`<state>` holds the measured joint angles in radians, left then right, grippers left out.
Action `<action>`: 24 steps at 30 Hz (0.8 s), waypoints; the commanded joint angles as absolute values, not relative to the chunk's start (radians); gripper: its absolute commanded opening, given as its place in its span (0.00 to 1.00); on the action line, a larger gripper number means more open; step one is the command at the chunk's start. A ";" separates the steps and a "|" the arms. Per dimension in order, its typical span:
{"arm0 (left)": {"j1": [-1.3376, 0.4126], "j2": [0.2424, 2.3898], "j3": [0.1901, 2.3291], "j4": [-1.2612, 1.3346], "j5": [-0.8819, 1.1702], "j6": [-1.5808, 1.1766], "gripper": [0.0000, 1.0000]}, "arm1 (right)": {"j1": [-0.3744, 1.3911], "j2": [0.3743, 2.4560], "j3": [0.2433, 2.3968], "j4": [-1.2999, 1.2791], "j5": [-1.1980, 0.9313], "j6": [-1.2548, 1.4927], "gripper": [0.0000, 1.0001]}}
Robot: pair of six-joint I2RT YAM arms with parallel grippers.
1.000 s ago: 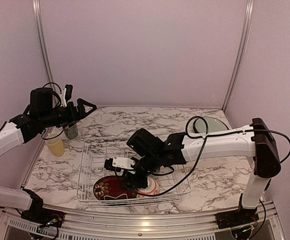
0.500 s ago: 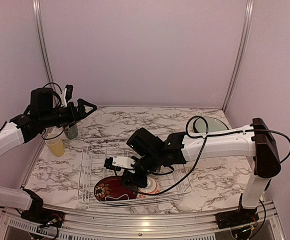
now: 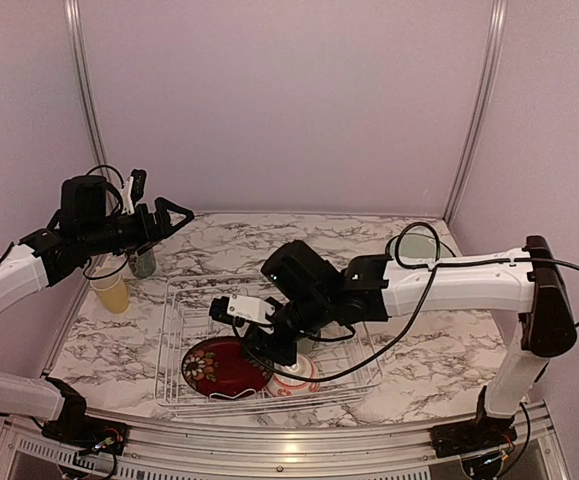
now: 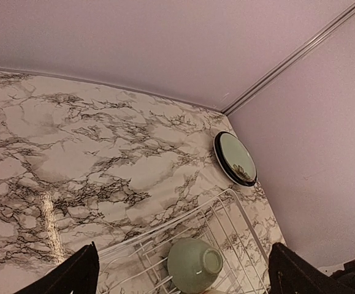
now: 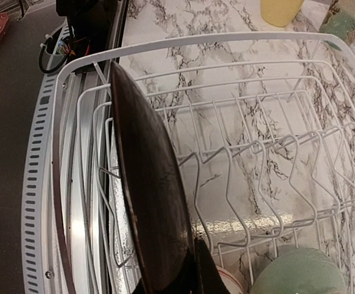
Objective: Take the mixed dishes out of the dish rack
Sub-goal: Grab the plate from the dish rack, then grab the plate.
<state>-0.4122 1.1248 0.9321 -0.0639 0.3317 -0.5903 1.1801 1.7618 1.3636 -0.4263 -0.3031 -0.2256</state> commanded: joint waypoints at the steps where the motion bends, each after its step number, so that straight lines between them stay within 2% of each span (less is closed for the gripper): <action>1: -0.415 1.115 0.952 -0.065 0.327 -0.577 0.99 | 1.188 1.684 1.385 -0.326 -0.268 -0.192 0.00; 12: -0.416 1.102 0.950 -0.076 0.311 -0.574 0.99 | 1.118 1.556 1.354 -0.255 -0.258 -0.143 0.00; 20: -0.415 1.098 0.949 -0.077 0.306 -0.574 0.99 | 0.989 1.398 1.240 -0.114 -0.244 -0.034 0.00; 24: -0.415 1.099 0.950 -0.078 0.307 -0.575 0.99 | 0.875 1.327 1.173 -0.052 -0.306 0.064 0.00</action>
